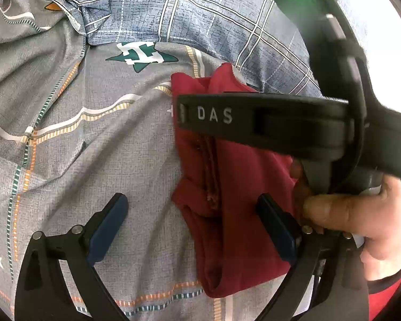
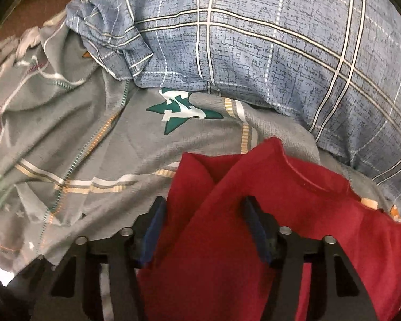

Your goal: Fold small clothes

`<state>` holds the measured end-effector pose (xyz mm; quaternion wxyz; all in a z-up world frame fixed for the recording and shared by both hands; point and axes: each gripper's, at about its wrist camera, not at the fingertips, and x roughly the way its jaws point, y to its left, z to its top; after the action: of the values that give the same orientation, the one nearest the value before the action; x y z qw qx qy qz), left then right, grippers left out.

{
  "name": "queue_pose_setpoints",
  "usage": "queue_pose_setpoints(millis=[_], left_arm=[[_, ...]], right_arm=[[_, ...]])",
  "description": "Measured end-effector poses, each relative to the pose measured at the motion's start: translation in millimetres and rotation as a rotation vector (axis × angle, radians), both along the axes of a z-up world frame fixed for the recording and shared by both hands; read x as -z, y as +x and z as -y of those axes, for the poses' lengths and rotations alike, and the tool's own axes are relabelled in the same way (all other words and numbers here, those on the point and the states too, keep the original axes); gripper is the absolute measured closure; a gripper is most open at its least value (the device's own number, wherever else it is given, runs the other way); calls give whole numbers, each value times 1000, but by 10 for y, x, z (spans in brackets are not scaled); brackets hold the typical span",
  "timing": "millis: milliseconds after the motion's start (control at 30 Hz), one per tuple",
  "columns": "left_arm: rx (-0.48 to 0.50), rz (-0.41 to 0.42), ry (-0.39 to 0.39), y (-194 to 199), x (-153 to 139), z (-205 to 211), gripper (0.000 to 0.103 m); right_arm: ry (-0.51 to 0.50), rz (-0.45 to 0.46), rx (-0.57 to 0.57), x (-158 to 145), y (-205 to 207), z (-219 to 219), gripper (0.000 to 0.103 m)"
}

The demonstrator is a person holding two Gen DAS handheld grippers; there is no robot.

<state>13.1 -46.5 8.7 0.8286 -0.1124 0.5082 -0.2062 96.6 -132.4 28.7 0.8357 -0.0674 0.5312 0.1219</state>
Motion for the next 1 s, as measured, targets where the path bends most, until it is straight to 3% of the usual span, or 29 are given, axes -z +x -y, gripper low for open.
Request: queue_pose_setpoints(millis=[133, 333, 500, 600, 667, 700, 733, 800, 1000], left_arm=[[-2, 4, 6, -7, -3, 10, 5], [-51, -5, -58, 23, -15, -54, 5], [-76, 1, -142, 46, -34, -83, 5], [-76, 7, -127, 65, -6, -21, 5], [-78, 24, -115, 60, -8, 28, 5], [-76, 20, -118, 48, -7, 39, 5], [-73, 17, -118, 47, -4, 38, 5], [-65, 15, -107, 25, -12, 24, 5], [-75, -16, -139, 45, 2, -90, 5]], right_arm=[[38, 9, -2, -8, -10, 75, 73], [208, 9, 37, -154, -50, 385, 94], [294, 54, 79, -319, -139, 673, 97], [308, 32, 75, -332, -138, 742, 96], [307, 33, 60, -352, -138, 717, 88], [295, 29, 59, -366, -143, 696, 77], [286, 19, 51, -368, -139, 676, 51], [267, -22, 37, -298, -68, 551, 34], [94, -79, -42, -64, 91, 127, 37]])
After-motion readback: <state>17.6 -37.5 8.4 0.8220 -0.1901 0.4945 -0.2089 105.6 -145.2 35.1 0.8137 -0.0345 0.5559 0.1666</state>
